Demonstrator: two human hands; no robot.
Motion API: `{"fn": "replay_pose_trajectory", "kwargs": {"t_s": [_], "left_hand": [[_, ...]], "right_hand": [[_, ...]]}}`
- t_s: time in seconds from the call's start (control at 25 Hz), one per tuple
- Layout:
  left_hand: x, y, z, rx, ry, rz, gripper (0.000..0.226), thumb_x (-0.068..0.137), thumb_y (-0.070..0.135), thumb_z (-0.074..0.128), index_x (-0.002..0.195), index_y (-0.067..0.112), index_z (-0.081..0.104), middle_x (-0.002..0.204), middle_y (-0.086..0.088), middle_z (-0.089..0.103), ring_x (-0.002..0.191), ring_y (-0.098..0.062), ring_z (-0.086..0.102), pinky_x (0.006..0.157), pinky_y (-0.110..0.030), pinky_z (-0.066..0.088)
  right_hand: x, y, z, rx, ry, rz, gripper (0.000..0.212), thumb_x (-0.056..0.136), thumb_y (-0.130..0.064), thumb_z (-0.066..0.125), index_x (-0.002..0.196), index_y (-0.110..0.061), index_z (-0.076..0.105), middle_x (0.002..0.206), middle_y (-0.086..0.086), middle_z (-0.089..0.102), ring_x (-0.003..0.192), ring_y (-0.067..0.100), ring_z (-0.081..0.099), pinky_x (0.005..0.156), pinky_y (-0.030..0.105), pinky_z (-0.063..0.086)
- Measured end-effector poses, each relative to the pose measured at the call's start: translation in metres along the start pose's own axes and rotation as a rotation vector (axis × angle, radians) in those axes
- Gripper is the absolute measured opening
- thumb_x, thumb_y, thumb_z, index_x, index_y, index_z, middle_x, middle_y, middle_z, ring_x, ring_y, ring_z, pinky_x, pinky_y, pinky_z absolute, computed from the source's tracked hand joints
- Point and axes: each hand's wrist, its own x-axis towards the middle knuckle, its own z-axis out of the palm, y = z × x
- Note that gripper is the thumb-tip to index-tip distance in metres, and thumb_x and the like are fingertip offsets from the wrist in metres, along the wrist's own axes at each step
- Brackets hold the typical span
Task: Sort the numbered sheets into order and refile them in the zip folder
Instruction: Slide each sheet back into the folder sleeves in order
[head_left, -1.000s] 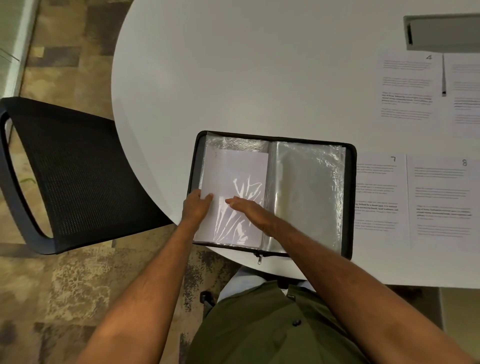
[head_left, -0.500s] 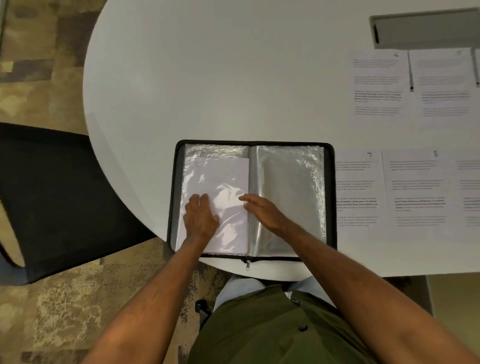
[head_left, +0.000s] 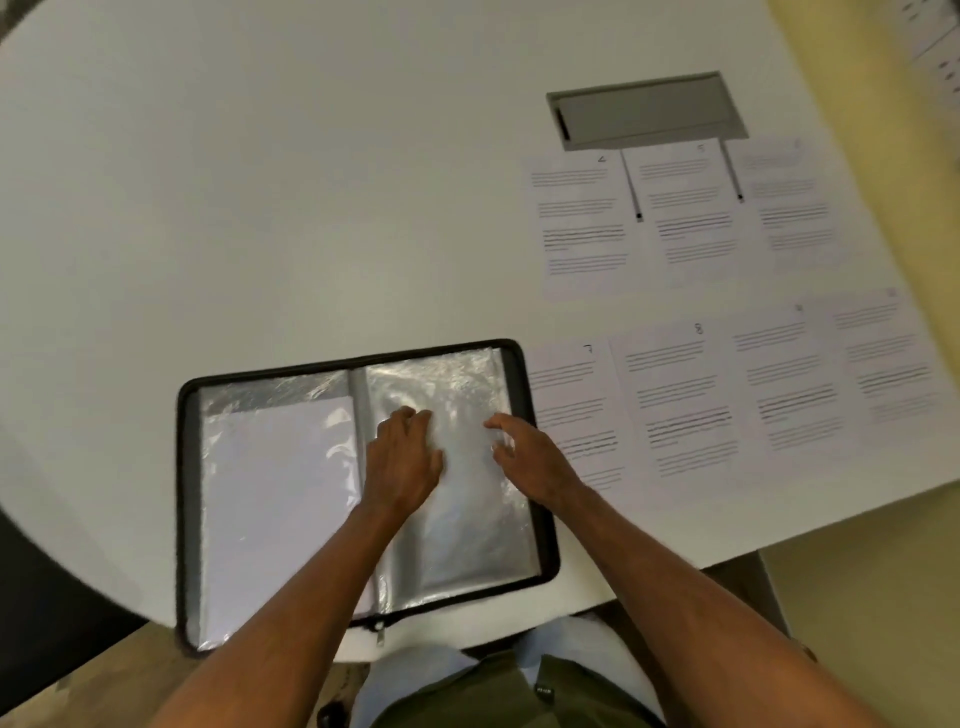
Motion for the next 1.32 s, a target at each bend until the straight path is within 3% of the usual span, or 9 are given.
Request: {"fn": "replay_pose_trajectory", "kwargs": {"t_s": [0.12, 0.28, 0.44, 0.68, 0.88, 1.08, 1.2, 1.32], "left_hand": [[0.033, 0.039, -0.002, -0.005, 0.011, -0.012, 0.06, 0.092, 0.038, 0.067, 0.145, 0.017, 0.049, 0.149, -0.012, 0.045, 0.13, -0.034, 0.048, 0.099, -0.048, 0.048], [0.082, 0.088, -0.005, -0.029, 0.033, 0.017, 0.059, 0.092, 0.033, 0.069, 0.144, 0.014, 0.051, 0.146, -0.013, 0.046, 0.129, -0.037, 0.048, 0.098, -0.049, 0.049], [0.137, 0.131, -0.006, -0.064, 0.066, 0.028, 0.061, 0.09, 0.024, 0.071, 0.146, 0.01, 0.051, 0.147, -0.018, 0.046, 0.129, -0.041, 0.048, 0.101, -0.051, 0.046], [0.219, 0.186, -0.008, -0.087, 0.05, 0.05, 0.065, 0.096, 0.028, 0.066, 0.153, 0.011, 0.04, 0.156, -0.014, 0.036, 0.139, -0.036, 0.037, 0.108, -0.05, 0.039], [0.274, 0.207, -0.006, -0.089, 0.053, 0.012, 0.069, 0.096, 0.031, 0.065, 0.153, 0.007, 0.034, 0.157, -0.016, 0.032, 0.14, -0.039, 0.034, 0.109, -0.052, 0.038], [0.3, 0.218, 0.006, -0.012, 0.128, -0.12, 0.077, 0.095, 0.046, 0.06, 0.151, 0.004, 0.029, 0.159, -0.015, 0.025, 0.142, -0.039, 0.028, 0.11, -0.054, 0.034], [0.298, 0.225, 0.015, 0.013, 0.169, -0.141, 0.079, 0.095, 0.053, 0.055, 0.152, 0.005, 0.028, 0.161, -0.015, 0.023, 0.142, -0.037, 0.028, 0.111, -0.055, 0.031], [0.298, 0.234, 0.02, 0.018, 0.128, -0.13, 0.074, 0.098, 0.058, 0.048, 0.154, 0.013, 0.028, 0.164, -0.013, 0.017, 0.148, -0.036, 0.02, 0.114, -0.056, 0.025]], "right_hand": [[0.018, 0.02, -0.041, -0.005, 0.097, -0.024, 0.039, 0.103, -0.016, 0.055, 0.142, -0.02, 0.056, 0.151, -0.001, 0.052, 0.137, 0.014, 0.049, 0.11, 0.019, 0.033], [0.055, 0.05, -0.098, 0.055, 0.253, -0.061, 0.037, 0.102, -0.011, 0.056, 0.138, -0.019, 0.057, 0.147, -0.001, 0.056, 0.138, 0.013, 0.048, 0.118, 0.03, 0.038], [0.098, 0.073, -0.156, 0.026, 0.393, -0.059, 0.04, 0.101, -0.015, 0.059, 0.141, -0.016, 0.055, 0.153, 0.002, 0.05, 0.142, 0.017, 0.043, 0.115, 0.021, 0.032], [0.167, 0.096, -0.218, 0.069, 0.511, 0.021, 0.057, 0.102, -0.026, 0.06, 0.154, -0.015, 0.039, 0.164, 0.006, 0.034, 0.15, 0.023, 0.034, 0.121, 0.039, 0.035], [0.216, 0.099, -0.228, -0.041, 0.544, 0.078, 0.083, 0.1, -0.047, 0.058, 0.163, -0.012, 0.017, 0.172, 0.007, 0.01, 0.159, 0.022, 0.007, 0.128, 0.038, 0.017], [0.237, 0.105, -0.205, -0.354, 0.546, 0.139, 0.093, 0.101, -0.068, 0.032, 0.163, -0.007, 0.0, 0.171, 0.013, -0.006, 0.159, 0.025, -0.01, 0.129, 0.04, -0.004], [0.24, 0.108, -0.197, -0.439, 0.564, 0.154, 0.091, 0.1, -0.07, 0.018, 0.163, -0.006, 0.0, 0.171, 0.014, -0.006, 0.158, 0.027, -0.009, 0.129, 0.042, -0.002], [0.242, 0.112, -0.197, -0.487, 0.573, 0.159, 0.09, 0.101, -0.07, 0.016, 0.164, -0.007, 0.001, 0.172, 0.014, -0.005, 0.159, 0.027, -0.007, 0.129, 0.044, 0.0]]}}
